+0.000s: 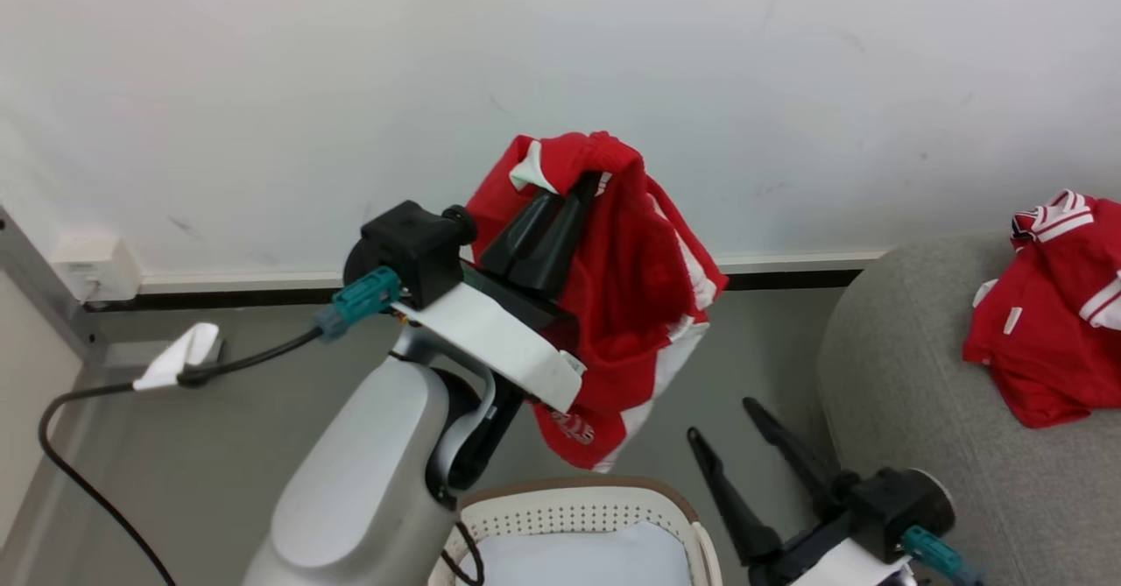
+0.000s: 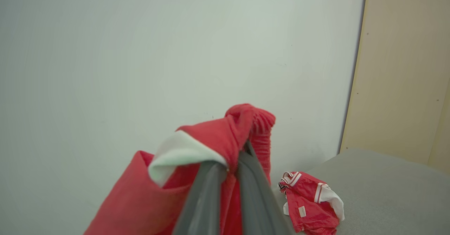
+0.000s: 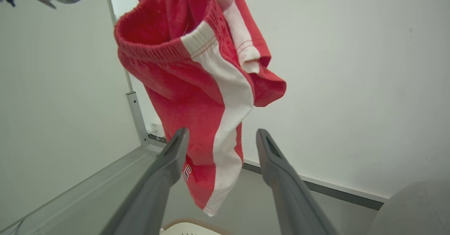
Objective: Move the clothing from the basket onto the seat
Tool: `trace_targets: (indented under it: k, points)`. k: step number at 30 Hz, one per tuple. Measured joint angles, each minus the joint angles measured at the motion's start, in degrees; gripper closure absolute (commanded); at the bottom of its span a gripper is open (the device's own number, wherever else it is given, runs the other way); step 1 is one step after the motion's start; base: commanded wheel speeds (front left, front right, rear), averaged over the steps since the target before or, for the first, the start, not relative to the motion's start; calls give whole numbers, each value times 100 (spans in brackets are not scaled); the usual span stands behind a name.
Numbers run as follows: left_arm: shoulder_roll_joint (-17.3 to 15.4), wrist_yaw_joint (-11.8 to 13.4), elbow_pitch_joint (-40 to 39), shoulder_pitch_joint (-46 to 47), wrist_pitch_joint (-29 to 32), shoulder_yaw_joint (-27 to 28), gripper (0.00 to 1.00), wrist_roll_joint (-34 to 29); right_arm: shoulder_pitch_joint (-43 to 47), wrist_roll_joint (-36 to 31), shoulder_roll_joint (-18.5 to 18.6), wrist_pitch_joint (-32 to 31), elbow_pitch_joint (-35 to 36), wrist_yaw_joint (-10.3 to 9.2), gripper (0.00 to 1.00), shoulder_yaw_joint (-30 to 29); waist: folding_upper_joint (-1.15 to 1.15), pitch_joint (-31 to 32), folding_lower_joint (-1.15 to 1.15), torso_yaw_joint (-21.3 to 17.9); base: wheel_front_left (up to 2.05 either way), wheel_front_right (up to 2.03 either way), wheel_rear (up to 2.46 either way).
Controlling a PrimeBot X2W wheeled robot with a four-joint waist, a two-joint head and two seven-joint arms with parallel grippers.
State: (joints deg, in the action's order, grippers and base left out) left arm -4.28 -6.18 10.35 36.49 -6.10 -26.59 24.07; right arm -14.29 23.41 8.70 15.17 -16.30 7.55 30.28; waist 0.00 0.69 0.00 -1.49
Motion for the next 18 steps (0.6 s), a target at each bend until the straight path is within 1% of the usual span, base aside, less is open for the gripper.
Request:
trace_targets:
  k: [2, 5, 13, 18]
  points:
    - [9, 0, -8, -10, -1, -74, 100, 24, -103, 56, -24, -1, -216, 0, 0, 159, 0, 19, 0, 71, 0, 0, 0]
    - [41, -3, -54, -29, 0, -235, 100, 71, -264, 98, -54, 0, -572, 0, 0, 232, 0, 49, 0, 199, 0, 0, 0]
    - [98, -37, -255, -88, 99, -710, 100, 250, -478, 36, -198, 0, -1241, 0, 0, -138, 0, 135, 0, 695, 0, 0, 0]
    - [119, -44, -402, -108, 158, -1018, 100, 379, -758, 224, -194, 0, -1566, 0, 0, 170, 0, 197, 0, 1062, 0, 0, 0]
